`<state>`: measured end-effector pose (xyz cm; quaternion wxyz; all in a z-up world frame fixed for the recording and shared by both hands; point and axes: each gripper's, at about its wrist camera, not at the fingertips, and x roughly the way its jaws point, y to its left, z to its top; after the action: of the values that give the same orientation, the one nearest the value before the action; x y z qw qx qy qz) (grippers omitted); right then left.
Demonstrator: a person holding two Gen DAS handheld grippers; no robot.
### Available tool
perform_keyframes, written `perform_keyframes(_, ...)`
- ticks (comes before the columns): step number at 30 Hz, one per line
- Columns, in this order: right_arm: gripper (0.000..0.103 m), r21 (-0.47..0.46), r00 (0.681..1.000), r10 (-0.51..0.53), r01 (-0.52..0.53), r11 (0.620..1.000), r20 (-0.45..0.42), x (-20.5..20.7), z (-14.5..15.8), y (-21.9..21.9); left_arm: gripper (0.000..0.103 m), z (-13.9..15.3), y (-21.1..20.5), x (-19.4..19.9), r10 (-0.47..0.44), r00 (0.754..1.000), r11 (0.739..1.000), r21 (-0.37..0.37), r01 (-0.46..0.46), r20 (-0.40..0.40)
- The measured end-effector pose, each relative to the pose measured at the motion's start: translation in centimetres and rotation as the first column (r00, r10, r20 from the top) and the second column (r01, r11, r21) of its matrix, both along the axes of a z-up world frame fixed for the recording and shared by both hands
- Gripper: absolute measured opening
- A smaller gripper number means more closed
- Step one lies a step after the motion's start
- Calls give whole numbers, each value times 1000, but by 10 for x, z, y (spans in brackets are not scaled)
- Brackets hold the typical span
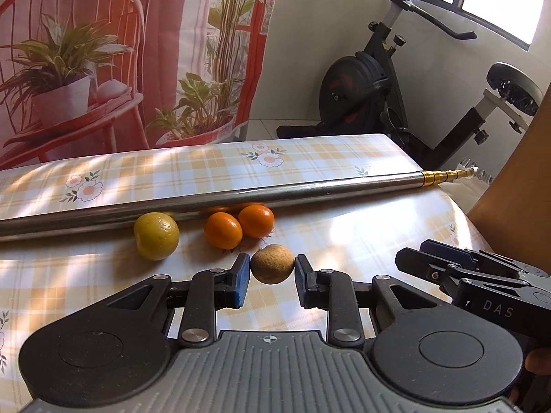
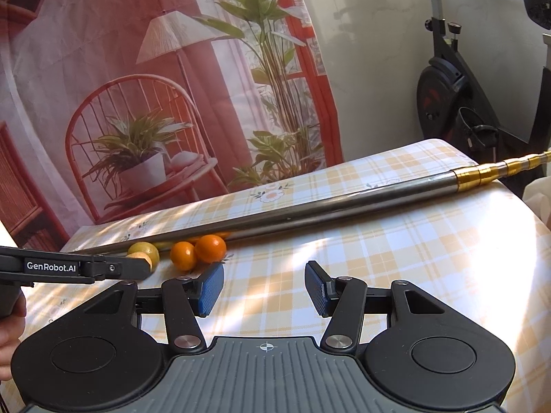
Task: Organize fruits
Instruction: 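Grasp the brown kiwi beside the rod with the left tool, then grasp an orange by the rod with the right tool while the left tool holds the kiwi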
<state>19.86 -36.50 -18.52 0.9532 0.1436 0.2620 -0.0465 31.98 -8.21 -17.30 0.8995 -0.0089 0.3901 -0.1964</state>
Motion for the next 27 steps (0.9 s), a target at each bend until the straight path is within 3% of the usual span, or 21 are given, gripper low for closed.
perform_keyframes(4,50,-42,1000,25,-25,999,11,-1,16,11,29,17,29,-24,40,998,999,-18,-40,38)
perform_keyframes(12,50,-41,999,21,-20,999,24,5,45,19,29,41,78,-62,117,989,993,-21,-116,90)
perform_keyframes(18,49,-128,995,93,-97,987,-38,26,42,41,30,41,105,-81,186,977,983,-16,-185,104)
perform_keyframes(23,48,-275,990,124,-138,951,-66,48,37,61,29,40,119,-88,246,964,969,-59,-241,99)
perform_keyframes(27,45,-302,989,134,-147,942,-62,65,35,64,29,38,124,-90,273,958,960,-84,-266,90)
